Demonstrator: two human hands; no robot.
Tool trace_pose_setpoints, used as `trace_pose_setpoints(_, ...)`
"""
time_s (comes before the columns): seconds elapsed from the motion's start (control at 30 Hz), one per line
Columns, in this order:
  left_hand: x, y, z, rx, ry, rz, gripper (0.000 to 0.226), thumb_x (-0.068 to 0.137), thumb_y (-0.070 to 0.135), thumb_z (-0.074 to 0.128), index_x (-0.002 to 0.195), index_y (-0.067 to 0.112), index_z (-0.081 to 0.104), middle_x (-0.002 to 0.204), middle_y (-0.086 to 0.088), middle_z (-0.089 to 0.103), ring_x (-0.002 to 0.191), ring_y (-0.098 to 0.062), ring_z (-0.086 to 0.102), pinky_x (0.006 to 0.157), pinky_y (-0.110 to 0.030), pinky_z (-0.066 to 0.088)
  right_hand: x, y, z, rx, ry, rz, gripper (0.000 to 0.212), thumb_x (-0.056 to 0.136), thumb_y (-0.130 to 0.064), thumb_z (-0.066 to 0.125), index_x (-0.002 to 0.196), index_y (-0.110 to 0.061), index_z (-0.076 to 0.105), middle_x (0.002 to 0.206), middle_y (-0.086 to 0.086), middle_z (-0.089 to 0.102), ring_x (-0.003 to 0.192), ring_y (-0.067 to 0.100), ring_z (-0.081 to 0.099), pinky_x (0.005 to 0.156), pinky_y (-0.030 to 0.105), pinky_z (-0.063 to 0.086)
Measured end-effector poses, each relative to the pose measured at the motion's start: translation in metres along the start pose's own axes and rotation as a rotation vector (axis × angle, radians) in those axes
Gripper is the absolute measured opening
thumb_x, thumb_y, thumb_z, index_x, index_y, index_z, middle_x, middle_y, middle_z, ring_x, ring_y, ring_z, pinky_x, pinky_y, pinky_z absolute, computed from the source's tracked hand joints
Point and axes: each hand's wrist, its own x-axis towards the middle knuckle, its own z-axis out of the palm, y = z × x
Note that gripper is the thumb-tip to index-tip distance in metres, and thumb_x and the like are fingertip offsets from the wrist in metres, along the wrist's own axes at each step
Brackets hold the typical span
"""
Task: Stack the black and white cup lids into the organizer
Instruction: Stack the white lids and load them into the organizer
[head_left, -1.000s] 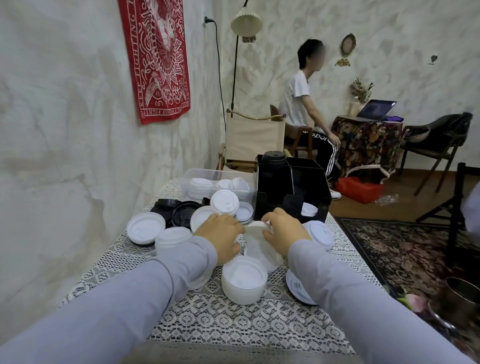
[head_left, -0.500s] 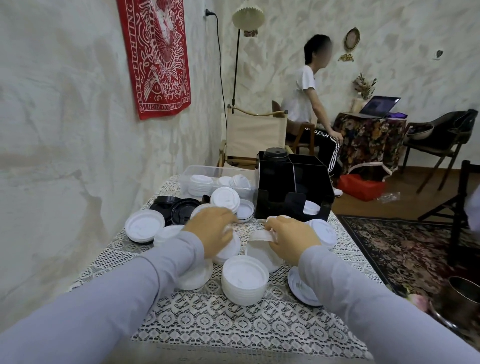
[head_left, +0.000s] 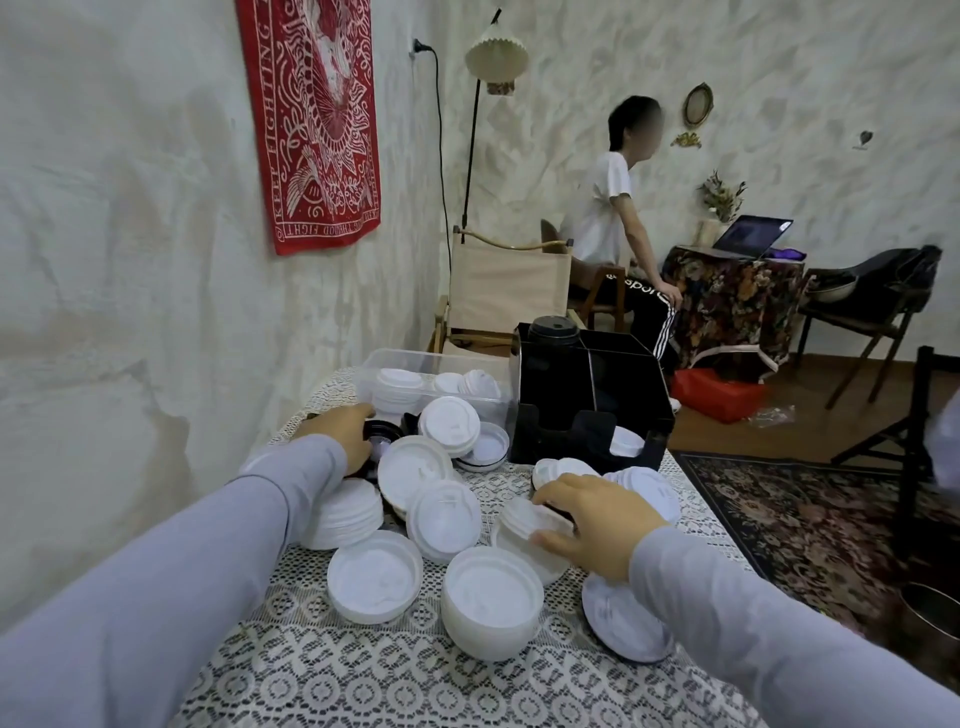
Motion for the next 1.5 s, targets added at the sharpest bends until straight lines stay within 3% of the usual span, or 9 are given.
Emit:
trace_pose_setpoints(0.13, 0.002, 0.004, -0.003, -0.073, 0.074, 0.009, 0.044, 0.089, 0.018, 0.057, 0.133, 0.019, 0.050, 0.133, -0.007, 0.054, 0.120, -0.026, 0.051, 0.097, -0.031, 0.042, 0.019, -0.013, -0.007, 0.082, 0.073, -0.005, 0.041, 0.092, -0.050, 0.046, 0.127, -0.031, 0.050, 0.125, -0.010, 0.052, 0.116, 0.014, 0.049, 0.093, 0.033, 0.043)
trace_pose_setpoints(0.3, -0.006, 0.004, -0.015, -0.125, 0.205, 0.034, 0.023, 0.083, 0.006, 0.054, 0.099, 0.012, 0.069, 0.105, -0.008, 0.067, 0.097, -0.028, 0.059, 0.075, -0.026, 0.042, 0.053, -0.046, -0.020, 0.197, 0.111, 0.005, 0.037, 0.093, -0.041, 0.050, 0.128, -0.028, 0.051, 0.128, -0.007, 0.054, 0.112, 0.016, 0.053, 0.093, 0.031, 0.044)
trace_pose_setpoints(0.5, -0.014, 0.005, -0.018, -0.178, 0.277, 0.078, 0.020, 0.082, 0.006, 0.056, 0.099, 0.010, 0.066, 0.105, -0.008, 0.065, 0.096, -0.027, 0.058, 0.075, -0.026, 0.041, 0.099, -0.086, -0.017, 0.237, -0.018, 0.061, 0.046, 0.094, -0.038, 0.045, 0.140, -0.033, 0.038, 0.141, 0.000, 0.047, 0.125, 0.028, 0.046, 0.102, 0.038, 0.040)
trace_pose_setpoints(0.73, -0.024, 0.005, -0.017, -0.187, 0.275, 0.080, 0.019, 0.084, 0.006, 0.055, 0.098, 0.008, 0.066, 0.104, -0.011, 0.065, 0.096, -0.028, 0.058, 0.077, -0.028, 0.042, 0.106, -0.082, -0.016, 0.167, -0.052, 0.149, 0.042, 0.085, -0.006, 0.045, 0.117, -0.028, 0.059, 0.122, 0.007, 0.059, 0.110, 0.032, 0.055, 0.089, 0.035, 0.048)
trace_pose_setpoints(1.03, -0.025, 0.002, -0.016, -0.343, 0.252, -0.016, 0.017, 0.082, 0.006, 0.055, 0.093, 0.010, 0.067, 0.095, -0.009, 0.067, 0.091, -0.028, 0.060, 0.081, -0.034, 0.049, 0.093, -0.047, -0.022, 0.175, -0.085, 0.183, 0.032, 0.089, -0.014, 0.048, 0.107, -0.031, 0.067, 0.115, 0.001, 0.063, 0.098, 0.025, 0.061, 0.080, 0.031, 0.051)
trace_pose_setpoints(1.17, -0.022, 0.001, -0.014, -0.466, 0.262, -0.044, 0.016, 0.080, 0.004, 0.056, 0.091, 0.004, 0.068, 0.094, -0.014, 0.068, 0.092, -0.031, 0.061, 0.083, -0.035, 0.050, 0.092, -0.049, -0.022, 0.160, -0.096, 0.186, 0.029, 0.092, -0.023, 0.049, 0.115, -0.032, 0.065, 0.118, 0.000, 0.063, 0.101, 0.024, 0.061, 0.087, 0.033, 0.051)
trace_pose_setpoints(1.33, -0.023, 0.004, -0.018, -0.661, 0.220, -0.050, 0.008, 0.084, 0.001, 0.060, 0.087, 0.009, 0.063, 0.080, -0.006, 0.061, 0.083, -0.024, 0.056, 0.080, -0.030, 0.046, 0.092, -0.055, -0.026, 0.213, 0.008, 0.110, 0.044, 0.093, -0.034, 0.050, 0.137, -0.032, 0.044, 0.134, -0.002, 0.053, 0.117, 0.022, 0.053, 0.099, 0.036, 0.043)
trace_pose_setpoints(1.43, -0.029, 0.008, -0.024, -0.866, 0.117, -0.046, 0.019, 0.085, -0.005, 0.059, 0.080, 0.013, 0.060, 0.070, -0.004, 0.057, 0.078, -0.026, 0.058, 0.083, -0.040, 0.051, 0.086, -0.069, -0.034, 0.441, 0.061, -0.044, 0.072, 0.085, -0.033, 0.066, 0.145, -0.034, 0.027, 0.145, -0.003, 0.041, 0.127, 0.020, 0.045, 0.105, 0.034, 0.037)
trace_pose_setpoints(1.5, -0.035, 0.014, -0.026, -1.011, 0.035, -0.015, 0.024, 0.087, -0.010, 0.054, 0.078, 0.012, 0.059, 0.063, -0.005, 0.056, 0.068, -0.026, 0.057, 0.074, -0.039, 0.054, 0.083, -0.080, -0.038, 0.526, 0.056, -0.127, 0.091, 0.078, -0.031, 0.076, 0.148, -0.036, 0.018, 0.151, -0.005, 0.032, 0.133, 0.017, 0.037, 0.108, 0.032, 0.033)
